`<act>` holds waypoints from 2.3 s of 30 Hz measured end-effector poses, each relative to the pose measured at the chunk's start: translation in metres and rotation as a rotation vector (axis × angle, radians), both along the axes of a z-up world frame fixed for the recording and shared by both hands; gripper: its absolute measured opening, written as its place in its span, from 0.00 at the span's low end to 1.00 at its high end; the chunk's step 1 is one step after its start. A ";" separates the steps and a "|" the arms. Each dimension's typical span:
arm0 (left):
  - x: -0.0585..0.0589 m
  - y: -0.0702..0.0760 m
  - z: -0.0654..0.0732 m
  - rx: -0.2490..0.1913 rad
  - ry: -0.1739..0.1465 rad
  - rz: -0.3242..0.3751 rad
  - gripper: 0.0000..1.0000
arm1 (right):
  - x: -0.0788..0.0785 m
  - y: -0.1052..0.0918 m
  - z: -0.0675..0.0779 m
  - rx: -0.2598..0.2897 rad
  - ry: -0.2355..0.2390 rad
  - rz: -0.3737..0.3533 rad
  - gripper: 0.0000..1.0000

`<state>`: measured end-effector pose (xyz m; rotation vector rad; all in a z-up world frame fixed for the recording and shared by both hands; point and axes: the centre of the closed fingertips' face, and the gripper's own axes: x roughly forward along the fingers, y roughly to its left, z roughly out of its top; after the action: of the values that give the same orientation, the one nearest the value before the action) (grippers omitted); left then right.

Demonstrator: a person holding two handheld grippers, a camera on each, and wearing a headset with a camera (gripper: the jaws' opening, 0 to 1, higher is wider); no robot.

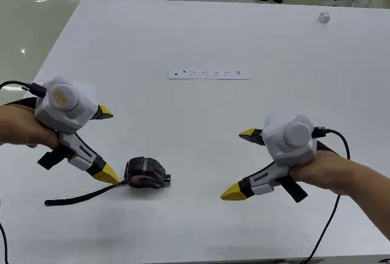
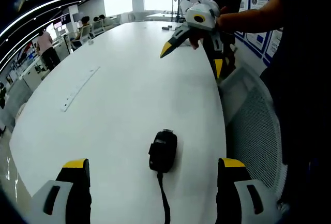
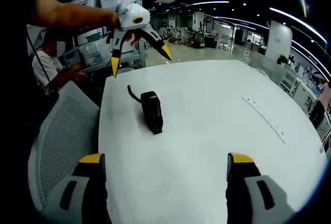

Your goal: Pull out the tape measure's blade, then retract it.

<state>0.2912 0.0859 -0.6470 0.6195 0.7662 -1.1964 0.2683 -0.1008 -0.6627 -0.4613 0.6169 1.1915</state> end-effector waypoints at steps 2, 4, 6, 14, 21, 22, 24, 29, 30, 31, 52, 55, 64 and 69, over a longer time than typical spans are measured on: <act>0.003 -0.003 -0.001 0.000 -0.003 -0.007 1.00 | 0.003 0.007 0.000 0.002 -0.008 0.020 0.99; 0.004 -0.006 0.000 0.003 -0.006 -0.019 1.00 | 0.004 0.013 -0.001 -0.003 -0.018 0.041 0.99; 0.004 -0.010 0.000 0.006 -0.013 -0.038 1.00 | 0.006 0.019 -0.002 -0.008 -0.027 0.061 0.99; 0.005 -0.020 -0.003 0.046 -0.004 -0.104 0.99 | 0.016 0.047 -0.001 -0.024 -0.035 0.139 0.98; 0.011 -0.023 -0.009 0.093 0.008 -0.144 0.98 | 0.023 0.067 -0.004 -0.042 -0.037 0.199 0.97; 0.012 -0.023 -0.009 0.094 0.008 -0.145 0.98 | 0.023 0.069 -0.005 -0.041 -0.037 0.206 0.97; 0.014 -0.025 -0.011 0.094 0.010 -0.146 0.97 | 0.023 0.074 -0.006 -0.038 -0.041 0.221 0.96; 0.013 -0.031 -0.018 0.101 0.007 -0.157 0.94 | 0.022 0.083 -0.016 -0.049 -0.033 0.246 0.95; 0.012 -0.032 -0.020 0.106 0.011 -0.161 0.94 | 0.021 0.085 -0.018 -0.051 -0.031 0.249 0.95; 0.012 -0.032 -0.023 0.109 0.015 -0.166 0.94 | 0.021 0.086 -0.020 -0.054 -0.029 0.253 0.95; -0.001 -0.042 -0.072 0.192 0.047 -0.200 0.72 | 0.009 0.111 -0.068 -0.100 -0.006 0.317 0.68; -0.004 -0.042 -0.080 0.212 0.057 -0.208 0.67 | 0.008 0.113 -0.073 -0.110 -0.003 0.325 0.65; -0.007 -0.047 -0.097 0.220 0.055 -0.194 0.58 | 0.010 0.111 -0.088 -0.135 0.016 0.327 0.55; -0.001 -0.045 -0.107 0.240 0.052 -0.207 0.48 | 0.010 0.114 -0.092 -0.141 0.018 0.339 0.52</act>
<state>0.2902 0.0407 -0.7544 0.8854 0.9143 -1.3239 0.2785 0.0135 -0.7551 -0.6953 0.6578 1.4795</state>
